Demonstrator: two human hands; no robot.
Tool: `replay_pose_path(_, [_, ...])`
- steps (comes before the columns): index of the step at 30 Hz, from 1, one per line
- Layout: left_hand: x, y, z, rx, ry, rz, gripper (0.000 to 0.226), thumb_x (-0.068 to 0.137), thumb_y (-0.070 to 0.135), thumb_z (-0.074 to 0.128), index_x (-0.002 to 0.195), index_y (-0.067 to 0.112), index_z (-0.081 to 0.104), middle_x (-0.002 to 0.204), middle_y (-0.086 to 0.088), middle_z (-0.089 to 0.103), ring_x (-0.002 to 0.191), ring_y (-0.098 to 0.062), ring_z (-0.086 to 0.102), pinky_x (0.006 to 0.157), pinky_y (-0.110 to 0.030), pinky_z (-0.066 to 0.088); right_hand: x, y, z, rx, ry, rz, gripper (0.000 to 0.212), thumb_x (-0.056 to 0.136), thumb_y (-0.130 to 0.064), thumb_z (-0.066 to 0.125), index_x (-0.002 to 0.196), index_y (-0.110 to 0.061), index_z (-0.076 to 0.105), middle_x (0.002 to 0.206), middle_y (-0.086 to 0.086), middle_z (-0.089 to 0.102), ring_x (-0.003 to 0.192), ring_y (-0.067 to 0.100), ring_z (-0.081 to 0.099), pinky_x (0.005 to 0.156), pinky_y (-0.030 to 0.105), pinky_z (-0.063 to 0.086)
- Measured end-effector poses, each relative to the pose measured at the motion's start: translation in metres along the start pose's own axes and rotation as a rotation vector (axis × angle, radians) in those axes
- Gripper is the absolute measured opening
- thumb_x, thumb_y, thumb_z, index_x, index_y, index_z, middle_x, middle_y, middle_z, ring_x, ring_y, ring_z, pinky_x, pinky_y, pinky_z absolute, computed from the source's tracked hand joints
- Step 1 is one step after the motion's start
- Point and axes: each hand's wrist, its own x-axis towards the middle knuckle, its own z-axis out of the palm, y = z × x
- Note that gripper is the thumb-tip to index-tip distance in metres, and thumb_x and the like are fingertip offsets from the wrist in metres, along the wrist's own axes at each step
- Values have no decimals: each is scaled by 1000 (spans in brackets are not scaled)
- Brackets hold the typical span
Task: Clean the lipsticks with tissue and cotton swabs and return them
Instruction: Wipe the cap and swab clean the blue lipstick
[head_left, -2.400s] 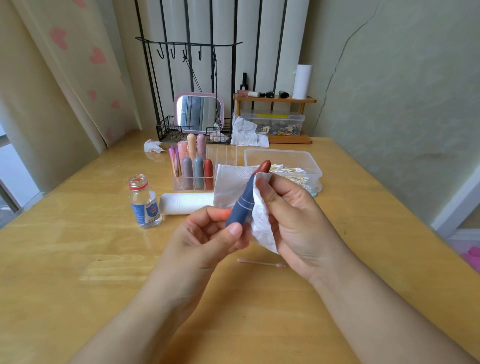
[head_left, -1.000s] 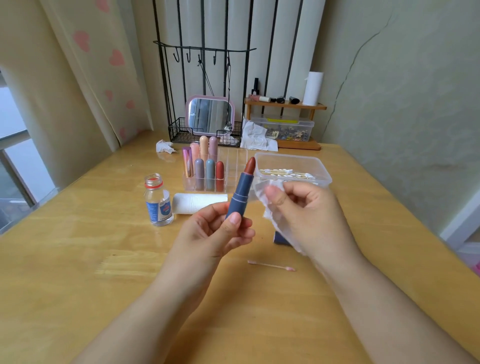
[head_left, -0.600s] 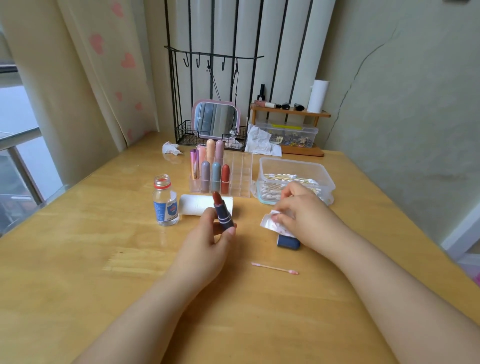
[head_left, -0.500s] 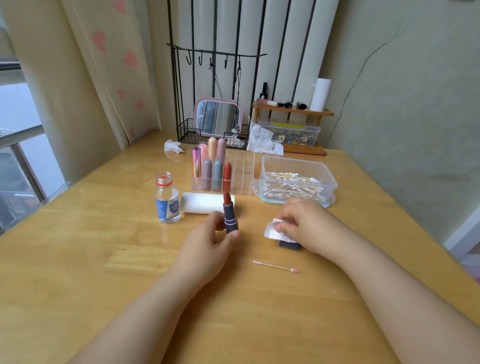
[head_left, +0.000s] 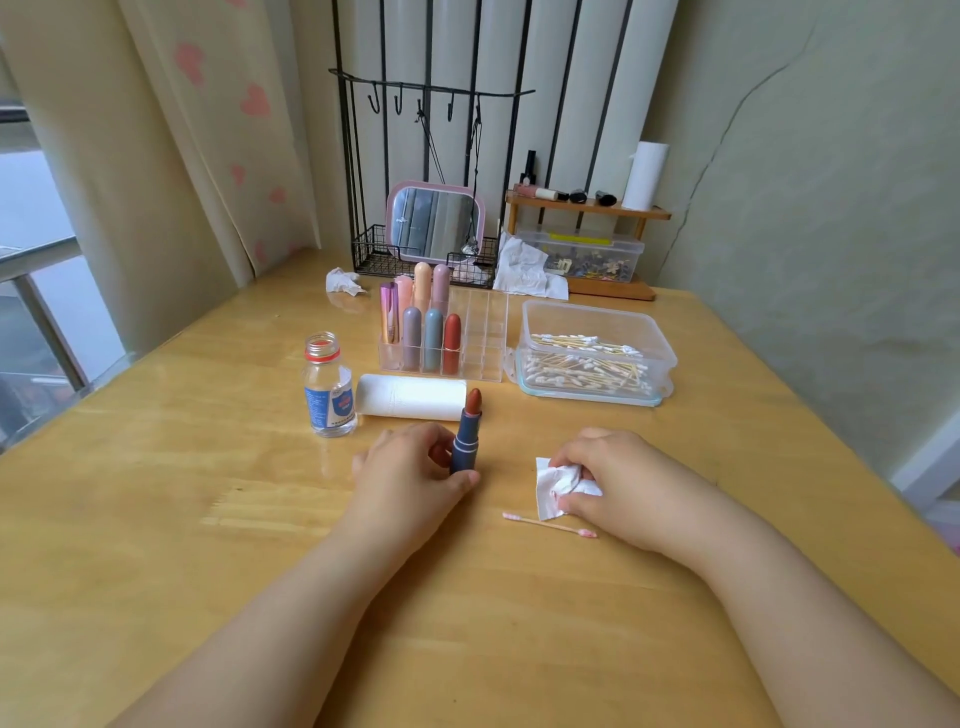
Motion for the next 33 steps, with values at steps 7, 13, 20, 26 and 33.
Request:
replay_pose_path(7, [0, -1, 0, 30, 15, 4, 21, 80, 38, 70, 86, 31, 50, 76, 19, 50, 96, -14, 51, 87, -32, 35, -8, -1, -9, 217, 174, 37, 24, 85, -22, 67, 108, -26, 61, 89, -20, 50, 76, -6, 48, 68, 5, 36])
replay_pose_path(13, [1, -3, 1, 39, 11, 6, 19, 80, 38, 70, 86, 31, 53, 75, 19, 51, 94, -15, 52, 83, -31, 34, -8, -5, -5, 313, 181, 56, 23, 83, -19, 69, 104, -24, 63, 84, -15, 54, 67, -3, 49, 63, 7, 37])
replay_pose_path(20, [1, -2, 0, 58, -5, -20, 30, 77, 41, 73, 96, 30, 53, 88, 15, 51, 102, -13, 51, 86, -31, 34, -11, -10, -9, 405, 199, 78, 24, 83, -18, 71, 97, -33, 58, 82, -15, 53, 65, 0, 49, 65, 7, 40])
replay_pose_path(26, [-15, 9, -18, -369, 343, 17, 25, 62, 25, 50, 85, 27, 42, 88, 8, 45, 84, -7, 45, 83, -36, 40, -14, -10, -15, 638, 181, 83, 28, 83, -14, 71, 92, -36, 57, 79, -11, 64, 70, 0, 61, 67, 11, 46])
replay_pose_path(33, [-44, 44, -20, -493, 145, 259, 4, 76, 22, 52, 73, 23, 55, 71, 5, 61, 58, -7, 53, 52, -12, 39, -19, -14, -40, 1052, 95, -73, 31, 72, -11, 77, 99, -7, 63, 90, 3, 71, 87, 12, 66, 81, 21, 50])
